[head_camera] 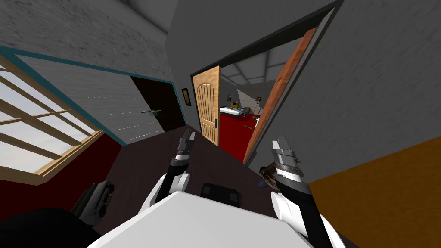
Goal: Push the door open
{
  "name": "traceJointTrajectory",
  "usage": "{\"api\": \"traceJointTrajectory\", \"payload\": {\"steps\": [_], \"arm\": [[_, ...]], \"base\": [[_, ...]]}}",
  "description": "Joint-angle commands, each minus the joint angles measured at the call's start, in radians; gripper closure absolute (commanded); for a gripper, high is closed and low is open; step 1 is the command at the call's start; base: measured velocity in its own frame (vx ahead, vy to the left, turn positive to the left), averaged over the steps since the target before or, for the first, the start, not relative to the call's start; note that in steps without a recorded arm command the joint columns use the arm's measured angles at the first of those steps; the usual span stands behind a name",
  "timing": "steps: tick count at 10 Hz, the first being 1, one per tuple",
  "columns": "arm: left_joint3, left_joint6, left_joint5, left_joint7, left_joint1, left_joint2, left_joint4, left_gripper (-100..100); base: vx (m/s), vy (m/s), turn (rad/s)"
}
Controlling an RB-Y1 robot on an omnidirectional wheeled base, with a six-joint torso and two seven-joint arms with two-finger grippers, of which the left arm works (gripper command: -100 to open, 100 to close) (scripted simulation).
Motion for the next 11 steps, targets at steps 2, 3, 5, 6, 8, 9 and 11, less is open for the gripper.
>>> {"api": "traceJointTrajectory", "payload": {"steps": [2,3,5,6,8,9,11], "arm": [[-0.006,0.002,0.002,0.007,-0.036,0.009,0.056,-100],[-0.008,0.003,0.003,0.009,-0.046,0.011,0.071,-100],[-0.013,0.005,0.005,0.014,-0.072,0.016,0.11,-100],[-0.015,0.006,0.006,0.016,-0.086,0.019,0.133,-100],[-0.021,0.008,0.007,0.022,-0.117,0.024,0.181,-100],[-0.024,0.009,0.009,0.026,-0.135,0.027,0.209,-100],[-0.03,0.011,0.011,0.032,-0.172,0.032,0.265,-100]], "base": [[0.125,0.05,-0.019],[0.07,0.105,-0.025],[0.07,0.069,-0.014],[0.079,0.055,-0.017],[0.076,0.062,-0.02],[0.096,0.086,-0.019],[0.11,0.08,-0.025]]}}
